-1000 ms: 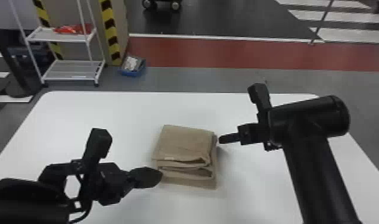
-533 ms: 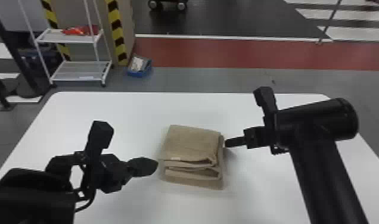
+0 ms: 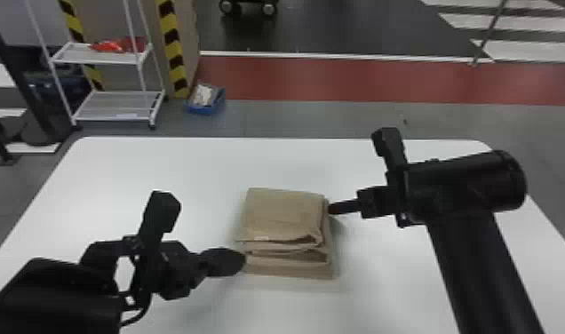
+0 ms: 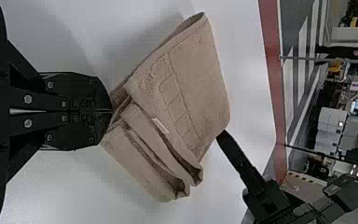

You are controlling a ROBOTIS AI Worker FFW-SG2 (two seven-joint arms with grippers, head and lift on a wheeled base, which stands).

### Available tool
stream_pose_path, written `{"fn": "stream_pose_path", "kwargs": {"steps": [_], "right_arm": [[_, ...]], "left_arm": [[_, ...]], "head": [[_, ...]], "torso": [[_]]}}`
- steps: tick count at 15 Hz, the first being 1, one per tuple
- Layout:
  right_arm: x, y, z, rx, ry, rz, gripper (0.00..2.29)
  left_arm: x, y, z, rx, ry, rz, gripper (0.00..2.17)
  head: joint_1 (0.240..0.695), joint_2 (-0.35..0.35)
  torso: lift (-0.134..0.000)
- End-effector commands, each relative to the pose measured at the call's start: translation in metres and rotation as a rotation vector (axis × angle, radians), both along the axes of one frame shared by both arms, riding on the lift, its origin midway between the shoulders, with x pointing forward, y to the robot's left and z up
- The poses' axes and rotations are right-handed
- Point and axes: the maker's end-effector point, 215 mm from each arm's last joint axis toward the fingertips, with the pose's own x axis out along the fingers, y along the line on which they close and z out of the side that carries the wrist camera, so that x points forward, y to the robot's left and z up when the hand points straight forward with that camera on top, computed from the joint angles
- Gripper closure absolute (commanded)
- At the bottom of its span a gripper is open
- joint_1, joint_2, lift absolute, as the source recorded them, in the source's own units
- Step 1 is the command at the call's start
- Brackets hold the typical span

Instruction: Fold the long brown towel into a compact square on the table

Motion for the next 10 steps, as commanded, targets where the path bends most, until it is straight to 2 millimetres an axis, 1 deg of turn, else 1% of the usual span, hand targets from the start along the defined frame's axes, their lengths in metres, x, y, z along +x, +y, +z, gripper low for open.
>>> {"fn": "stream_pose_path", "kwargs": {"steps": [1,4,7,9,10], "right_arm": [[0.003,0.004,0.002,0.011,-0.017,0.010,2.01],[0.007,0.005,0.002,0.007,-0.035,0.021,2.01],[0.007,0.004,0.002,0.008,-0.032,0.017,2.01],[0.001,0.002,-0.001,0.014,-0.020,0.013,2.01],[-0.006,0.002,-0.001,0.014,-0.012,0.013,1.99]], "left_arm": [[-0.005,-0.002,0.000,-0.006,0.002,-0.005,1.79],[-0.011,-0.010,0.004,-0.021,0.001,-0.025,1.79],[-0.013,-0.012,0.002,-0.021,0.004,-0.028,1.79],[-0.014,-0.012,0.002,-0.022,0.003,-0.026,1.79],[-0.011,-0.006,0.003,-0.018,0.001,-0.007,1.75]], "head": [[0.695,-0.049],[0.695,-0.049],[0.695,-0.055],[0.695,-0.059],[0.695,-0.059]], "torso": [[-0.123],[-0.123],[-0.123],[-0.123],[-0.123]]}}
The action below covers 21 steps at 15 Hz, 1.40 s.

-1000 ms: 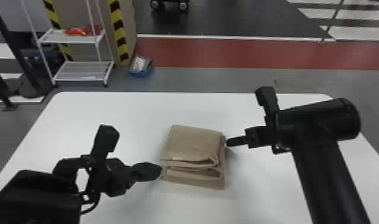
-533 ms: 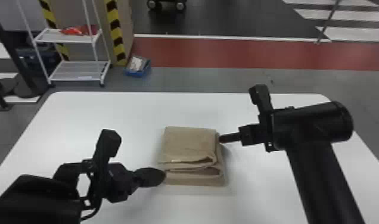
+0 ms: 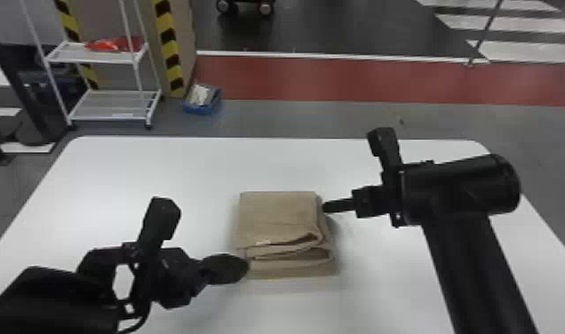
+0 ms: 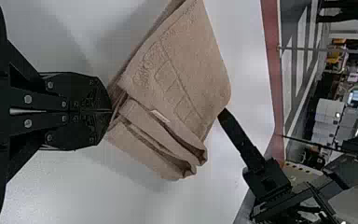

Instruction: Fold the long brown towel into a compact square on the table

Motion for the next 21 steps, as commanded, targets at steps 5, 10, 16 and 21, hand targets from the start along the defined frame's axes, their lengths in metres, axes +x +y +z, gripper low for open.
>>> {"fn": "stream_pose_path", "kwargs": {"steps": [5,10,16,21], "right_arm": [[-0.037,0.021,0.056,0.051,-0.052,0.030,0.70],[-0.067,0.071,0.048,-0.194,-0.095,0.290,0.09],[-0.057,0.054,0.064,-0.353,-0.087,0.437,0.15],[-0.056,0.044,0.076,-0.469,-0.125,0.634,0.15]], "left_arm": [[0.018,0.071,0.036,-0.138,0.038,0.231,0.03],[0.001,0.118,0.045,-0.263,0.031,0.458,0.03],[-0.008,0.145,0.047,-0.332,-0.063,0.600,0.05],[-0.013,0.162,0.051,-0.288,-0.144,0.654,0.08]], "head": [[0.695,-0.008],[0.695,0.106],[0.695,0.177],[0.695,0.179]], "torso": [[-0.123],[-0.123],[-0.123],[-0.123]]}}
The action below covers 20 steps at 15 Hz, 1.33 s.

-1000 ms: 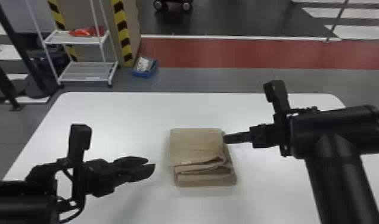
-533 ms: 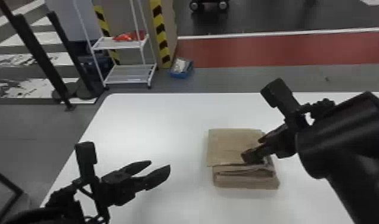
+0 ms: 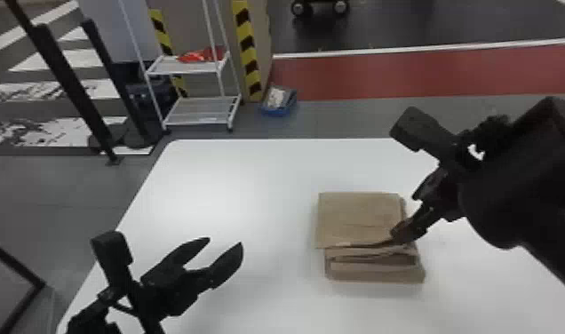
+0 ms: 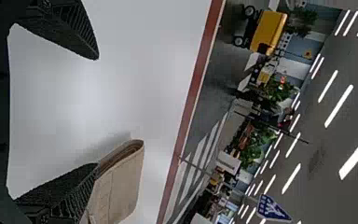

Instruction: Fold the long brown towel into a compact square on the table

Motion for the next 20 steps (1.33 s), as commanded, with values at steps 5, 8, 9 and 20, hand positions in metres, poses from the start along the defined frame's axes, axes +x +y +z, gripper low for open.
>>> {"fn": "stream_pose_path", "kwargs": {"steps": [5,8,9,20], "right_arm": [[-0.021,0.022,0.007,-0.081,-0.016,0.327,0.15],[-0.033,0.032,-0.005,-0.131,-0.017,0.430,0.16],[-0.036,0.035,-0.008,-0.144,-0.024,0.460,0.17],[-0.051,0.039,-0.045,-0.311,-0.043,0.597,0.19]], "left_arm": [[-0.020,0.011,0.017,0.064,-0.081,0.059,0.08],[-0.035,0.014,0.024,0.094,-0.112,0.075,0.09],[-0.038,0.015,0.025,0.098,-0.119,0.075,0.09],[-0.048,0.007,0.036,0.107,-0.184,0.064,0.09]], "head": [[0.695,0.198],[0.695,0.233],[0.695,0.240],[0.695,0.261]], "torso": [[-0.123],[-0.123],[-0.123],[-0.123]]}}
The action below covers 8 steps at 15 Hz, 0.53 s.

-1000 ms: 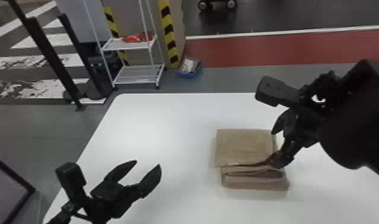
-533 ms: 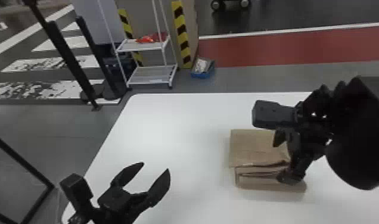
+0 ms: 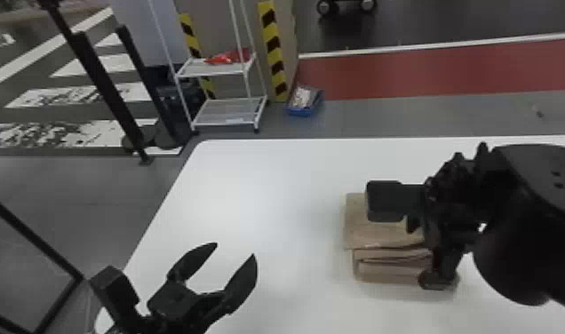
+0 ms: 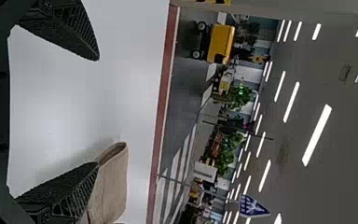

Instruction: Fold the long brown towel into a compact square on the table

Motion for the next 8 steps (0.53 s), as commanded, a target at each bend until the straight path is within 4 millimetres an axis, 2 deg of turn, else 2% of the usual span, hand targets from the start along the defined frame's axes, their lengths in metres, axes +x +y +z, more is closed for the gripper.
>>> {"fn": "stream_pose_path", "kwargs": {"steps": [1,8], "right_arm": [[-0.0027,0.0017,-0.0050,-0.011,-0.001,0.011,0.19],[0.0013,0.0108,-0.0098,-0.014,-0.032,0.005,0.22]], "left_arm": [[-0.0007,-0.0013,0.0011,-0.001,-0.005,-0.001,0.09],[-0.0042,-0.0078,0.0013,-0.005,-0.011,-0.013,0.09]], "head": [[0.695,0.261],[0.695,0.267]], "torso": [[-0.123],[-0.123]]}}
